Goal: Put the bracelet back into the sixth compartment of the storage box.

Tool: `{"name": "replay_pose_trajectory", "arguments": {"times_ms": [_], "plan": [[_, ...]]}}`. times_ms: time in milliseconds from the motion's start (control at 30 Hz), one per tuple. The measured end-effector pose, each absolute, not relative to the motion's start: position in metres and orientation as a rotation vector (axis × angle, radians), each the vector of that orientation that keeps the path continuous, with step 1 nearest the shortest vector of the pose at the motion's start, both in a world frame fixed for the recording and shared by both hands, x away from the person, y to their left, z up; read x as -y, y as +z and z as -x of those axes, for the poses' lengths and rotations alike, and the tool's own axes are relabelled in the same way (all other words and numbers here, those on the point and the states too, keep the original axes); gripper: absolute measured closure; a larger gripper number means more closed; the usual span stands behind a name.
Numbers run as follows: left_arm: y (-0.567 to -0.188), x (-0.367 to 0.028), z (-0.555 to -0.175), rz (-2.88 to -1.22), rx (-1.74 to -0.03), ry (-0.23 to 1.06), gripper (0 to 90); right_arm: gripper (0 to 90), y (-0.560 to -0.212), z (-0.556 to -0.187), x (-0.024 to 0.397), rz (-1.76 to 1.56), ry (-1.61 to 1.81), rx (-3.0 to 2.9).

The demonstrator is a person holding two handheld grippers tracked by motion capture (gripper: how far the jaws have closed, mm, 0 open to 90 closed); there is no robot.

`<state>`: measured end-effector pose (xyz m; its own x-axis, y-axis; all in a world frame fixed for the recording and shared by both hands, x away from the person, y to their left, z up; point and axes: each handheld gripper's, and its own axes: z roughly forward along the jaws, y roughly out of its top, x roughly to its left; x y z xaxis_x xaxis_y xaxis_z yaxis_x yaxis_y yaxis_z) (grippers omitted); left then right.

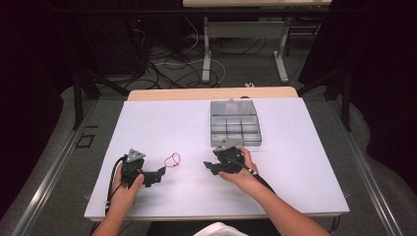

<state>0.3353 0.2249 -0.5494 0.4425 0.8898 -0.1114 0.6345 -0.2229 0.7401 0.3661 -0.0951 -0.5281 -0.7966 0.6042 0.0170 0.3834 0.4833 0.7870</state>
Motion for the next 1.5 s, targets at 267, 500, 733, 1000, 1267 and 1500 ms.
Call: {"name": "replay_pose_trajectory", "arguments": {"times_ms": [267, 500, 733, 1000, 1267, 1500], "plan": [[-0.549, -0.226, -0.335, -1.959, -1.276, 0.438, 2.1, 45.2, -0.53, -0.371, 0.076, -0.724, 1.231, -2.512], [-0.548, -0.228, -0.335, -1.964, -1.277, 0.439, 2.1, 45.3, -0.529, -0.372, 0.06, -0.683, 1.202, -2.571], [-0.548, -0.23, -0.335, -1.96, -1.273, 0.449, 2.1, 45.3, -0.529, -0.373, 0.05, -0.662, 1.197, -2.589], [-0.548, -0.23, -0.335, -1.949, -1.28, 0.444, 2.1, 49.3, -0.53, -0.378, 0.043, -0.622, 1.209, -2.627], [-0.548, -0.23, -0.335, -1.945, -1.286, 0.446, 2.2, 53.4, -0.532, -0.384, 0.034, -0.634, 1.205, -2.651], [-0.548, -0.23, -0.336, -1.949, -1.28, 0.442, 2.3, 57.7, -0.535, -0.39, 0.024, -0.584, 1.217, -2.658]]}}
